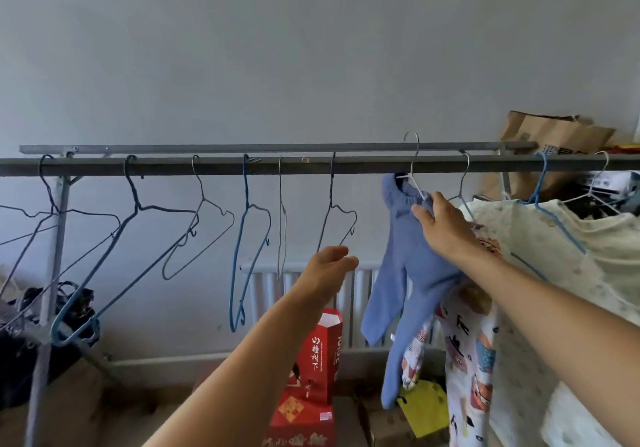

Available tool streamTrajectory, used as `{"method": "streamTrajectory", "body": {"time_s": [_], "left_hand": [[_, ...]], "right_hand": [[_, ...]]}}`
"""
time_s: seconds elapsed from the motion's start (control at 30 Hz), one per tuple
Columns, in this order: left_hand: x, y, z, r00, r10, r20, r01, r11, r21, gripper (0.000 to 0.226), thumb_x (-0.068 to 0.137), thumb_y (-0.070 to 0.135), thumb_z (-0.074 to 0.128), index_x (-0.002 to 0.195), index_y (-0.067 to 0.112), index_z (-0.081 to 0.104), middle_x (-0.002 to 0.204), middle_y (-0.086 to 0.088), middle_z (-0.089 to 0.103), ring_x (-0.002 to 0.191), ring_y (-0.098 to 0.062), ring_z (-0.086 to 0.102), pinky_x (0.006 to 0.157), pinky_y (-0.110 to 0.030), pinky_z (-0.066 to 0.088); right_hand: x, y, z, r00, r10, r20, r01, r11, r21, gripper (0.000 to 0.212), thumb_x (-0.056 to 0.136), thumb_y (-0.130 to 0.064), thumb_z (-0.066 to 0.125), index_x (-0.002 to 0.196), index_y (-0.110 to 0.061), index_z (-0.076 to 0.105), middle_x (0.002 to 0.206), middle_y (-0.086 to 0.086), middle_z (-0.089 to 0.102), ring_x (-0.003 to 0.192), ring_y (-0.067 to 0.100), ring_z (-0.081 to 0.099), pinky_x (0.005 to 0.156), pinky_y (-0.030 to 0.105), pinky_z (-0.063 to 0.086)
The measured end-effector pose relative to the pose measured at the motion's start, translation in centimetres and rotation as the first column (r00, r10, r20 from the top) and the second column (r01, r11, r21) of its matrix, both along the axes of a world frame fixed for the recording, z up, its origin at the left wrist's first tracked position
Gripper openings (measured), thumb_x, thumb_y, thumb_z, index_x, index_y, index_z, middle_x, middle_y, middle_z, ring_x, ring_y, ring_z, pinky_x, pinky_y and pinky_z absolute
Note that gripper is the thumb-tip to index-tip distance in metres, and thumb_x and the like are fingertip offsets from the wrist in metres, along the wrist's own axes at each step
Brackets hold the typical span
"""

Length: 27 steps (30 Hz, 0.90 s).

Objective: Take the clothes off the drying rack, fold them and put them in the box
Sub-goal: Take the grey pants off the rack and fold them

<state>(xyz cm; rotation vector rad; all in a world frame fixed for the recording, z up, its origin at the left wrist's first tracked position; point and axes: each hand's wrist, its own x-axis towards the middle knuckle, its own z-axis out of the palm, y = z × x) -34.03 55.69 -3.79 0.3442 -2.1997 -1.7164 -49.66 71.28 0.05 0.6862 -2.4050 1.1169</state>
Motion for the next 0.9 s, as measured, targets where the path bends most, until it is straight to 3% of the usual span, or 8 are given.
{"method": "streamTrajectory", "body": {"time_s": [0.07,0.2,0.33,0.43,0.5,0.57,0.77,0.9], "left_hand": [[0.2,-0.1,-0.3,1.0,-0.009,-0.021,0.009,0.999,-0.034,0.048,0.102,0.022,0.05,0.148,0.012,0.038,0.15,-0.007,0.043,0.135,-0.024,0.043,0.103,-0.031,0.037],[0.3,0.2,-0.7,0.993,-0.034,-0.116,0.018,0.99,-0.138,0.051,0.105,0.023,0.041,0.153,0.017,0.026,0.158,-0.007,0.03,0.144,-0.022,0.03,0.108,-0.029,0.028],[0.1,0.5,-1.2,0.987,-0.033,-0.159,-0.01,0.965,-0.264,0.055,0.103,0.031,0.047,0.153,0.018,0.026,0.156,-0.001,0.031,0.143,-0.017,0.029,0.115,-0.033,0.026],[0.4,0.8,-1.3,0.983,-0.113,-0.145,0.072,0.962,-0.262,0.03,0.102,0.025,0.05,0.118,0.003,0.062,0.105,-0.004,0.061,0.098,-0.013,0.054,0.085,-0.027,0.042],[0.6,0.9,-1.5,0.979,-0.131,-0.153,0.08,0.951,-0.3,0.031,0.1,0.022,0.053,0.08,0.002,0.065,0.074,-0.001,0.055,0.07,-0.007,0.048,0.069,-0.025,0.041],[0.9,1.0,-1.5,0.98,-0.082,-0.181,0.018,0.944,-0.329,0.029,0.098,0.018,0.056,0.072,0.008,0.064,0.065,0.004,0.052,0.06,-0.003,0.044,0.062,-0.021,0.038],[1.7,2.6,-1.1,0.883,0.098,-0.458,-0.222,0.949,-0.225,0.029,0.096,0.026,0.058,0.082,0.003,0.067,0.076,-0.019,0.065,0.068,-0.014,0.051,0.067,-0.041,0.048],[2.9,4.6,1.2,0.834,0.047,-0.549,-0.209,0.949,-0.236,0.036,0.101,0.025,0.051,0.081,-0.004,0.058,0.077,-0.024,0.058,0.069,-0.011,0.045,0.066,-0.033,0.043]], "right_hand": [[1.1,2.2,0.0,0.991,0.119,-0.06,-0.115,0.99,0.076,0.029,0.099,-0.032,0.051,0.093,-0.004,0.048,0.093,0.016,0.059,0.092,0.037,0.058,0.07,0.039,0.038],[4.1,6.7,-0.4,0.968,0.223,-0.117,-0.163,0.911,0.379,0.068,0.088,-0.059,0.043,0.128,-0.006,0.052,0.093,0.006,0.062,0.088,0.03,0.06,0.08,0.049,0.048],[6.5,9.7,-0.9,0.909,0.259,-0.327,-0.089,0.886,0.455,0.044,0.094,-0.04,0.055,0.13,-0.015,0.055,0.109,0.007,0.066,0.1,0.033,0.061,0.074,0.038,0.047],[7.8,11.0,-1.3,0.894,0.238,-0.381,-0.036,0.884,0.467,0.043,0.092,-0.043,0.053,0.126,-0.018,0.061,0.087,-0.001,0.063,0.087,0.033,0.064,0.065,0.036,0.044],[7.9,11.5,-2.0,0.905,0.193,-0.379,-0.01,0.901,0.434,0.042,0.093,-0.041,0.053,0.13,-0.021,0.059,0.103,0.005,0.069,0.096,0.035,0.065,0.073,0.04,0.051],[8.1,11.9,-2.7,0.945,0.136,-0.297,-0.014,0.925,0.379,0.042,0.095,-0.04,0.051,0.133,-0.024,0.057,0.112,0.005,0.069,0.106,0.033,0.063,0.082,0.04,0.05],[9.8,11.7,-4.0,0.946,0.282,-0.159,-0.171,0.852,0.495,0.024,0.097,-0.037,0.052,0.113,-0.025,0.065,0.078,-0.016,0.061,0.085,0.023,0.064,0.075,0.034,0.047],[11.2,10.6,-4.3,0.936,0.334,-0.109,-0.263,0.872,0.414,0.024,0.097,-0.041,0.048,0.083,-0.024,0.059,0.06,-0.017,0.053,0.062,0.006,0.052,0.064,0.033,0.041]]}}
